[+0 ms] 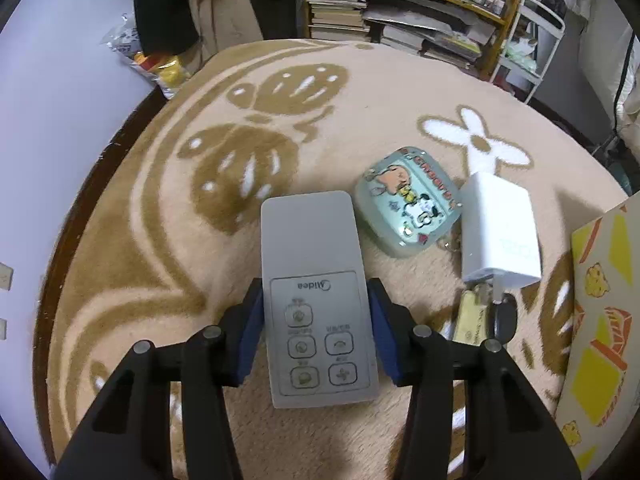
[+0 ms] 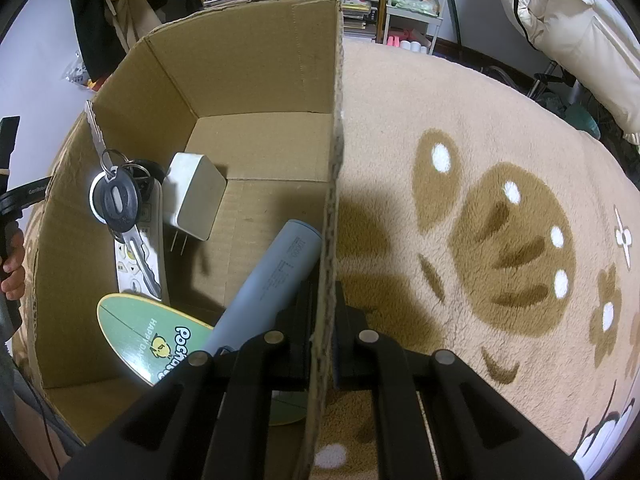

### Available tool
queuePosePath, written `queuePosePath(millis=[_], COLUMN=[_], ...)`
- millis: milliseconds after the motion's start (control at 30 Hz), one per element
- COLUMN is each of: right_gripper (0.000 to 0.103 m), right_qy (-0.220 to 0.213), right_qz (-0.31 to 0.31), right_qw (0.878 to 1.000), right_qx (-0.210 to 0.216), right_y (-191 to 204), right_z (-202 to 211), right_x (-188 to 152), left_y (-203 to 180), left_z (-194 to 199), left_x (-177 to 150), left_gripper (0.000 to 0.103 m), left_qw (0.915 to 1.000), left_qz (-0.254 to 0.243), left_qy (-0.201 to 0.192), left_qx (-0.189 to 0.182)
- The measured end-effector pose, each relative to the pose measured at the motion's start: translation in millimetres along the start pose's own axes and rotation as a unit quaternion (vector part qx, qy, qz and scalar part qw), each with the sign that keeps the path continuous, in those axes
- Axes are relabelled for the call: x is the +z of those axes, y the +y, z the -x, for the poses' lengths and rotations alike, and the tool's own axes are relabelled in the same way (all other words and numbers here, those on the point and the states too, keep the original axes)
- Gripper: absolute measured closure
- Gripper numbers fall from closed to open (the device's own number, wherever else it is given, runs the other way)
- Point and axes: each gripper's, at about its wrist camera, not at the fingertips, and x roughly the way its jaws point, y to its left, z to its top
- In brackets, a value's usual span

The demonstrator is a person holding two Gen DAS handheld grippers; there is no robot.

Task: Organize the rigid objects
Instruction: 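Carry the white remote with the left gripper into the box and release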

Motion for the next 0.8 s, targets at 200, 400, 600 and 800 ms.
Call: queuePosePath(millis=[200,400,600,800], right_gripper=[0.095,0.095,0.095,0.095], right_qy=[0.0,0.001,0.001,0.001], right_qz=[0.0,-0.001,0.0,0.0], right_qw=[1.0,1.0,1.0,1.0], right_qx=[0.001,0.002,0.001,0.001], right_y=[-0.6,0.0,0.3,0.6], right_z=[-0.1,0.3,0.6,0.4], right_x=[-0.1,0.2,0.2,0.3], left_y=[8.8,8.8,-2.4,-21.5], left_z=[12.0,30.1,52.5,85.7], left_x=[-5.2,-7.5,-12.7,-12.6], left_gripper=[0.056,0.056,0.056,0.056], left_qw=[0.9996,0.9989,0.9969,0.9931], left_qz=[0.01,-0.003,-0.034,-0.052], left_qy=[-0.007,-0.028,-0.05,-0.084], left_qx=[0.024,0.037,0.051,0.064])
